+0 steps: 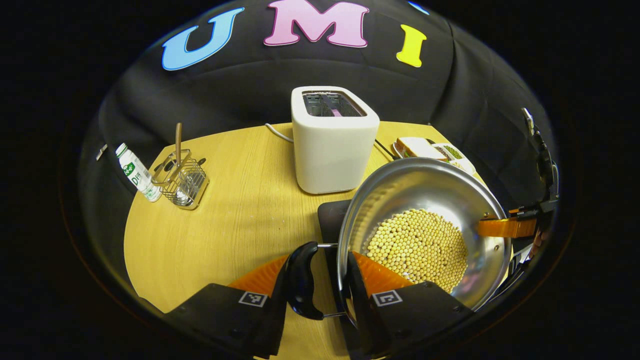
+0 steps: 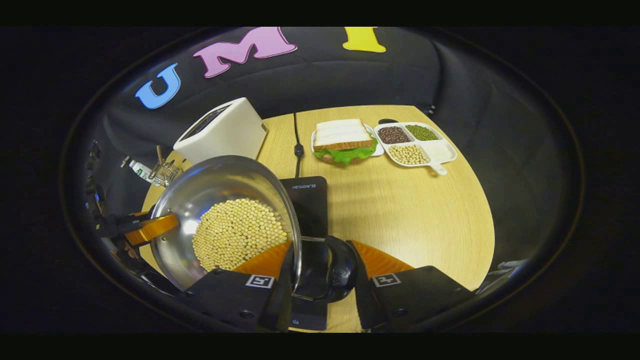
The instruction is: First push the handle of the pot to place it horizontally, then grasp the pot with both hands and set it on the induction cooktop.
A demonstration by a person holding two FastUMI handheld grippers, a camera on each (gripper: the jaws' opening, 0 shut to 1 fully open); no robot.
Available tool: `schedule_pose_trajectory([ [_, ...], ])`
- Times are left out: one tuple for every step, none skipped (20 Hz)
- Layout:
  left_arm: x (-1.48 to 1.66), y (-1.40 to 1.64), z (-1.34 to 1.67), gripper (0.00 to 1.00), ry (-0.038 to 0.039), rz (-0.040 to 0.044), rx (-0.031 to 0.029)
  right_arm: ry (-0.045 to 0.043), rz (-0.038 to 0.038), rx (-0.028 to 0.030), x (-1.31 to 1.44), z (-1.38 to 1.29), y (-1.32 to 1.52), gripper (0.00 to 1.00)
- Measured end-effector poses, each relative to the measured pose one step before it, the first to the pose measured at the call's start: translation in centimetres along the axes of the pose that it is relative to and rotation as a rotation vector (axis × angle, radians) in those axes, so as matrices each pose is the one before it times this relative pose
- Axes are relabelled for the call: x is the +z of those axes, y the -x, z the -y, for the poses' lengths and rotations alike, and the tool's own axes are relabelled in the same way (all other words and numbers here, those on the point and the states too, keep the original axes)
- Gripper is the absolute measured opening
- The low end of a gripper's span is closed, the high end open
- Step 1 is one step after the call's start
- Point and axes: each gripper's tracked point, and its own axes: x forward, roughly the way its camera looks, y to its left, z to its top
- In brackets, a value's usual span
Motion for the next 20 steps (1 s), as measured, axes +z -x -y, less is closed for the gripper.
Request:
schedule_pose_trajectory([
  [0.115, -0.102, -0.034, 0.62, -0.00002, 0.00272, -0.00199, -0.00333, -0.00003, -0.00087, -0.019, 0.05, -0.054, 0.55],
  [-0.007, -0.282, 0.055, 0.61, -0.00452, 0.00097, -0.00077, -0.00313, -0.00045, 0.00003, 0.047, 0.057, -0.023, 0.55],
  [0.139, -0.25, 0.032, 0.62, -0.00094, 0.00095, -0.00137, -0.00241, 0.00002, 0.00064, 0.009, 0.006, -0.039, 0.55],
  [0.044, 0.016, -0.077, 0.62, 0.00282, 0.0009, -0.00273, -0.00346, -0.00049, 0.00123, 0.038, 0.05, -0.05, 0.55],
  [0.012, -0.042, -0.037, 0.61, 0.00252, -0.00072, -0.00199, -0.00261, -0.00108, 0.00122, -0.096, 0.041, -0.081, 0.55],
  [-0.071, 0.074, 0.017, 0.62, -0.00022, 0.00119, -0.00095, -0.00193, -0.00017, 0.00145, -0.003, -0.049, 0.052, 0.55],
  [0.036, 0.023, -0.069, 0.62, -0.00046, 0.00019, -0.00041, -0.00236, -0.00009, 0.00155, -0.014, 0.025, 0.033, 0.55],
  [-0.091, 0.145, -0.099, 0.62, 0.00183, -0.00037, -0.00029, -0.00352, -0.00002, 0.00066, 0.013, 0.046, -0.003, 0.55],
  [0.034, 0.007, 0.041, 0.62, -0.00004, -0.00055, -0.00024, -0.00318, -0.00048, 0.00061, 0.081, 0.038, -0.092, 0.55],
  [-0.051, -0.102, 0.05, 0.63, -0.00049, -0.00229, 0.00065, -0.0043, 0.0009, 0.00067, -0.029, -0.035, 0.042, 0.56],
  [0.048, -0.059, -0.001, 0.63, -0.00107, -0.00278, 0.00053, -0.00507, 0.00042, -0.00024, -0.057, 0.016, 0.008, 0.57],
  [-0.133, -0.11, 0.05, 0.64, -0.00419, -0.00753, 0.00074, -0.0042, 0.00083, -0.00026, 0.034, -0.021, 0.0, 0.58],
  [-0.123, -0.082, 0.041, 0.66, -0.01373, -0.00709, 0.00481, -0.00487, -0.00054, 0.00328, -0.089, -0.093, -0.148, 0.58],
  [-0.204, -0.187, 0.115, 0.69, -0.01923, -0.00711, 0.0067, 0.00048, -0.00709, -0.00359, -0.158, 0.102, -0.04, 0.62],
  [0.036, -0.071, 0.08, 0.7, -0.02125, 0.0001, 0.01205, -0.00027, -0.00503, 0.00252, -0.318, -0.051, -0.116, 0.64],
  [0.092, 0.058, 0.104, 0.74, -0.02054, 0.00388, 0.0104, 0.00182, -0.00146, -0.0049, -0.221, 0.1, 0.021, 0.75],
  [0.169, 0.123, 0.36, 0.76, -0.01725, 0.0063, 0.00128, 0.00328, 0.00549, -0.00193, -0.071, 0.005, -0.045, 0.86],
  [0.062, 0.172, 0.356, 0.83, -0.0058, 0.00576, -0.00529, 0.00134, 0.00451, 0.00402, 0.018, -0.13, 0.243, 0.99],
  [0.148, 0.162, 0.347, 0.89, -0.00057, 0.00809, -0.00539, 0.00289, 0.01008, 0.00104, 0.092, -0.05, 0.16, 0.99],
  [0.209, 0.227, 0.036, 0.98, 0.00188, 0.00698, -0.0004, 0.00304, 0.01411, -0.00253, 0.218, 0.0, 0.18, 0.99],
])
